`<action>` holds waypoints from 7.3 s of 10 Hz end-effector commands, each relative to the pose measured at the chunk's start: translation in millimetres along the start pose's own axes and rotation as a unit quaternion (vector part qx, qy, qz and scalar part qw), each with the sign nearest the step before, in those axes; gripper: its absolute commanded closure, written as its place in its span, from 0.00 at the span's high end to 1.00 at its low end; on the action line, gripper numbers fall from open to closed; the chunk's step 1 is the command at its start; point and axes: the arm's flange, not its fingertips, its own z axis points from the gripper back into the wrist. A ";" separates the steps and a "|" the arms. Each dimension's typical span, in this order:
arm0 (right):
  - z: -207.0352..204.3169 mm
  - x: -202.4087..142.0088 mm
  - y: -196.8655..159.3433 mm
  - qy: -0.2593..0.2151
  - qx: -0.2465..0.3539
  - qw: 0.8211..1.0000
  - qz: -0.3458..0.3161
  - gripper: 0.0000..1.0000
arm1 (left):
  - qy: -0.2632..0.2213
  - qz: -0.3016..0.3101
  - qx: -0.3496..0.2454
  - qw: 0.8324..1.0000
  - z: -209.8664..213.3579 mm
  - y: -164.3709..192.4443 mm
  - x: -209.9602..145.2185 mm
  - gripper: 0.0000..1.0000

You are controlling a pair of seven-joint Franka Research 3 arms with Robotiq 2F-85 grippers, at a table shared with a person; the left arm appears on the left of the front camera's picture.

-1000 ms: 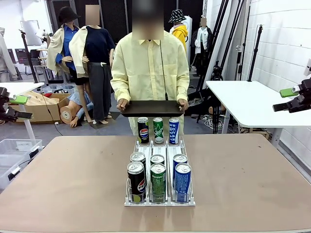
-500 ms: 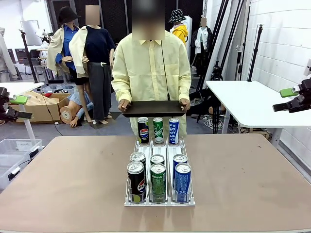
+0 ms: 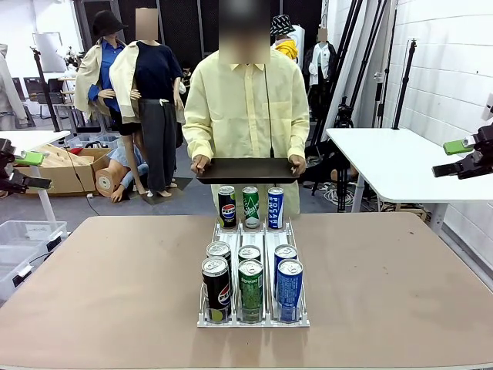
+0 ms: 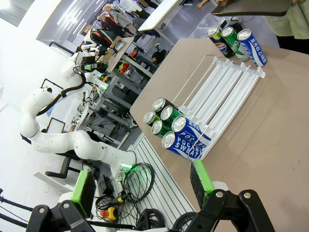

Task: Retrieve and hand over the desired beverage to the person.
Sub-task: Pick up a can of the same type that the person held from the Automatic Can Dispenser.

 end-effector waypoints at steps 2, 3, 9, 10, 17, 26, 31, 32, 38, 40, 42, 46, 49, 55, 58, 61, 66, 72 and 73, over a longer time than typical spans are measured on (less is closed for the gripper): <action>-0.3 1.0 0.5 -0.003 0.006 1.000 0.001 1.00 | -0.009 -0.001 -0.009 1.000 0.7 -0.6 1.2 1.00; -0.3 1.0 0.5 -0.003 0.006 1.000 0.001 1.00 | -0.009 -0.001 -0.009 1.000 0.7 -0.6 1.2 1.00; -48.5 4.0 6.1 0.078 -0.031 0.996 -0.003 1.00 | -0.009 -0.001 -0.009 1.000 0.7 -0.6 1.2 1.00; -63.6 3.8 5.9 0.094 -0.042 0.995 -0.005 1.00 | -0.009 -0.001 -0.009 1.000 0.7 -0.6 1.2 1.00; -169.7 4.4 27.2 0.172 -0.171 0.970 0.018 1.00 | -0.009 -0.001 -0.009 1.000 0.7 -0.6 1.2 1.00; -290.0 -17.5 40.4 0.235 -0.341 0.909 0.039 1.00 | -0.009 -0.001 -0.009 1.000 0.7 -0.6 1.2 1.00; -339.3 -39.3 39.7 0.270 -0.380 0.883 0.047 1.00 | -0.009 -0.001 -0.009 1.000 0.7 -0.6 1.2 1.00; -347.2 -42.0 40.4 0.286 -0.377 0.880 0.043 1.00 | -0.009 -0.001 -0.009 1.000 0.7 -0.6 1.2 1.00; -383.8 -57.1 63.7 0.336 -0.384 0.858 0.056 1.00 | -0.009 -0.001 -0.009 1.000 0.7 -0.6 1.2 1.00; -390.0 -61.0 59.9 0.346 -0.391 0.851 0.052 1.00 | -0.009 -0.001 -0.009 1.000 0.7 -0.6 1.2 1.00; -399.3 -65.5 58.7 0.340 -0.413 0.843 0.062 1.00 | -0.009 -0.001 -0.009 1.000 0.7 -0.6 1.2 1.00; -413.5 -71.1 59.5 0.323 -0.449 0.831 0.063 1.00 | -0.009 -0.001 -0.009 1.000 0.7 -0.6 1.2 1.00; -419.1 -68.9 52.1 0.312 -0.473 0.821 0.065 1.00 | -0.009 -0.001 -0.009 1.000 0.7 -0.6 1.2 1.00; -421.8 -60.3 33.3 0.311 -0.479 0.820 0.038 1.00 | -0.009 -0.001 -0.009 1.000 0.7 -0.6 1.2 1.00; -422.0 -63.2 25.1 0.320 -0.484 0.814 0.017 1.00 | -0.009 -0.001 -0.009 1.000 0.7 -0.6 1.2 1.00; -422.5 -64.5 25.1 0.325 -0.483 0.813 0.015 1.00 | -0.009 -0.001 -0.009 1.000 0.7 -0.6 1.2 1.00; -425.0 -65.9 26.8 0.339 -0.484 0.807 0.008 0.88 | -0.009 -0.001 -0.009 1.000 0.7 -0.6 1.2 1.00; -426.8 -67.5 25.8 0.348 -0.475 0.808 -0.005 0.29 | -0.009 -0.001 -0.009 1.000 0.7 -0.6 1.2 1.00; -427.2 -67.3 26.1 0.349 -0.475 0.807 -0.007 0.18 | -0.009 -0.001 -0.009 1.000 0.7 -0.6 1.2 1.00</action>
